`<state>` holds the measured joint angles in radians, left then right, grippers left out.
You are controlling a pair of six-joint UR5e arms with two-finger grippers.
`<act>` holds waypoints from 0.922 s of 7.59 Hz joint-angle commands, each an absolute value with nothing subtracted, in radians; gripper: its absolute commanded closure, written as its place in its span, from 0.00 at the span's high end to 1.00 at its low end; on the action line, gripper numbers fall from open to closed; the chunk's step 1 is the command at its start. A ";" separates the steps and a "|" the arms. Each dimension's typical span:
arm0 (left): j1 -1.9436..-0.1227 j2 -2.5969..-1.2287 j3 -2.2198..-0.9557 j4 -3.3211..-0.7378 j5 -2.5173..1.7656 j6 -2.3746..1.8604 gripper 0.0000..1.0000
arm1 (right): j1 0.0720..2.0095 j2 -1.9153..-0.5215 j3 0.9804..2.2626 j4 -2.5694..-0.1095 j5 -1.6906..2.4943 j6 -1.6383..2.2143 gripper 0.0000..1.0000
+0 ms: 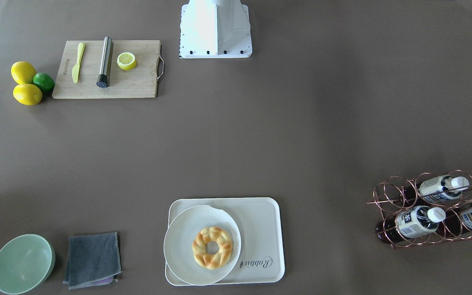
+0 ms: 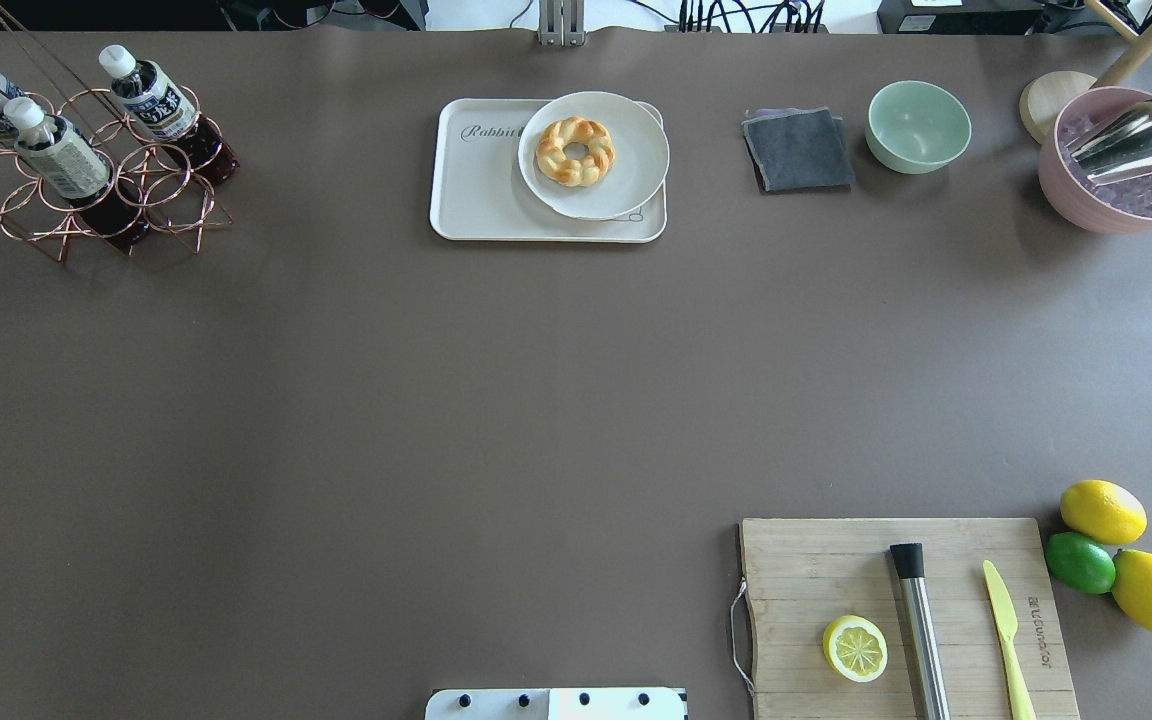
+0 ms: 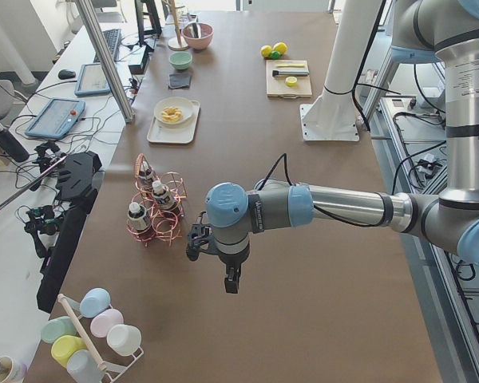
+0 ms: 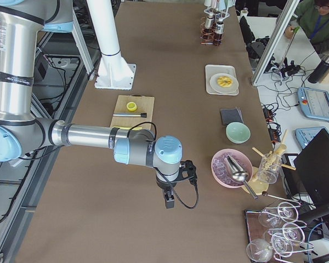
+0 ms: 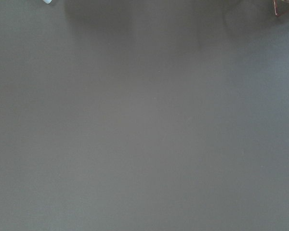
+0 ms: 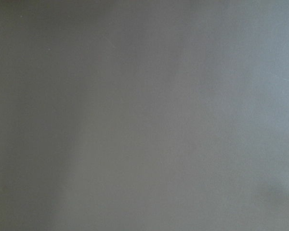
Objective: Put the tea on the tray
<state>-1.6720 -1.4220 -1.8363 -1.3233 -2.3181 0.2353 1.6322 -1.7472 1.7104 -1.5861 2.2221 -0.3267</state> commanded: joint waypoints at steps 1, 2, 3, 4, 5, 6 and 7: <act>-1.674 -1.422 -1.845 -1.321 -2.321 0.233 0.98 | 1.632 -1.747 1.710 -1.586 2.221 -0.327 1.00; -1.674 -1.422 -1.844 -1.322 -2.322 0.236 0.98 | 1.632 -1.747 1.710 -1.586 2.221 -0.327 1.00; -1.674 -1.424 -1.845 -1.322 -2.319 0.236 0.98 | 1.632 -1.747 1.710 -1.586 2.221 -0.328 1.00; -1.674 -1.430 -1.844 -1.324 -2.321 0.236 0.98 | 1.632 -1.747 1.710 -1.586 2.221 -0.328 1.00; -1.674 -1.433 -1.844 -1.324 -2.321 0.236 0.98 | 1.632 -1.747 1.710 -1.586 2.220 -0.328 1.00; -1.674 -1.433 -1.844 -1.324 -2.322 0.236 0.98 | 1.632 -1.747 1.710 -1.586 2.220 -0.328 1.00; -1.674 -1.434 -1.847 -1.324 -2.322 0.238 0.98 | 1.632 -1.747 1.710 -1.586 2.220 -0.328 1.00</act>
<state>-1.6736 -1.4317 -1.8441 -1.3237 -2.3216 0.2363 1.6321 -1.7472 1.7104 -1.5861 2.2200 -0.3282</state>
